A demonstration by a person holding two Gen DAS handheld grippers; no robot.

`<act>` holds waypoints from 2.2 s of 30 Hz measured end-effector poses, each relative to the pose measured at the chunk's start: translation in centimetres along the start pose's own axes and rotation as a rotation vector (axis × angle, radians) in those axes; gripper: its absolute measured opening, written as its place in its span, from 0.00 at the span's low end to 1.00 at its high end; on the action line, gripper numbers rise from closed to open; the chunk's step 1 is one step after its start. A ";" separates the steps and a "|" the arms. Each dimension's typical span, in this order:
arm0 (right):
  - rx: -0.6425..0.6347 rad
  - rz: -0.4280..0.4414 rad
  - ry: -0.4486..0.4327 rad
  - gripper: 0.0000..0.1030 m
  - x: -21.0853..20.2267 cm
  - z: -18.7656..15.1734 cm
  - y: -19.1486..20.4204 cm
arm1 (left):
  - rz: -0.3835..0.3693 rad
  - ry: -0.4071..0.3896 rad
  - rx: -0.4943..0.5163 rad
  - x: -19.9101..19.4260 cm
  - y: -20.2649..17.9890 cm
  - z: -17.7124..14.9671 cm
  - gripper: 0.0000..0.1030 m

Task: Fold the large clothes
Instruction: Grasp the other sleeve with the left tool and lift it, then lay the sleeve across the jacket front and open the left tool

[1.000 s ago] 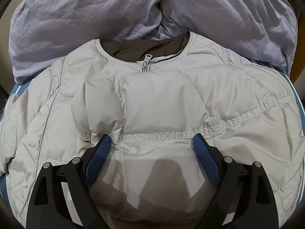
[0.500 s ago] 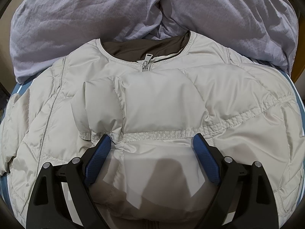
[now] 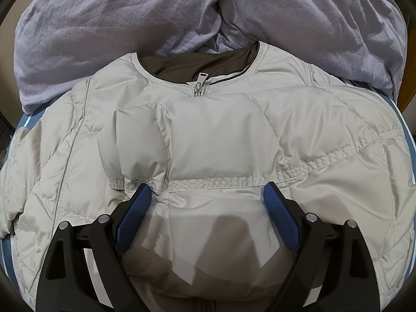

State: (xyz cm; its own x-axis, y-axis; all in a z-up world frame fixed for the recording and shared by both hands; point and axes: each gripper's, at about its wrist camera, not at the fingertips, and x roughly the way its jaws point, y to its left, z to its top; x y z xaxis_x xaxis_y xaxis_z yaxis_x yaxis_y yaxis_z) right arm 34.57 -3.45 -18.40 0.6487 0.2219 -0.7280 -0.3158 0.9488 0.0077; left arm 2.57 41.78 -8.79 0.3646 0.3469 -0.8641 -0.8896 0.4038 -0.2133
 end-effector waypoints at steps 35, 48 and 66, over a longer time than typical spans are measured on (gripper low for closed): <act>0.023 0.002 -0.049 0.87 -6.5 -0.1 -7.3 | -0.552 -0.115 0.582 -16.1 -33.6 -9.0 0.13; 0.012 -0.024 -0.064 0.87 -7.3 -0.7 -10.4 | -0.473 0.099 0.790 -9.1 -41.6 -19.7 0.13; 0.024 0.004 -0.094 0.86 -8.8 0.4 -9.9 | -0.469 0.091 0.801 -9.5 -39.6 -19.7 0.52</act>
State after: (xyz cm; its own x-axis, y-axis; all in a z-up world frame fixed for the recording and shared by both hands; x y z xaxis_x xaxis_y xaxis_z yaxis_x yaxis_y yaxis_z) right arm 32.24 -14.74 -11.79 0.7101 0.2451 -0.6600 -0.3029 0.9526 0.0278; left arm 28.92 5.82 -1.07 0.5860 -0.0535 -0.8085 -0.1894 0.9612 -0.2008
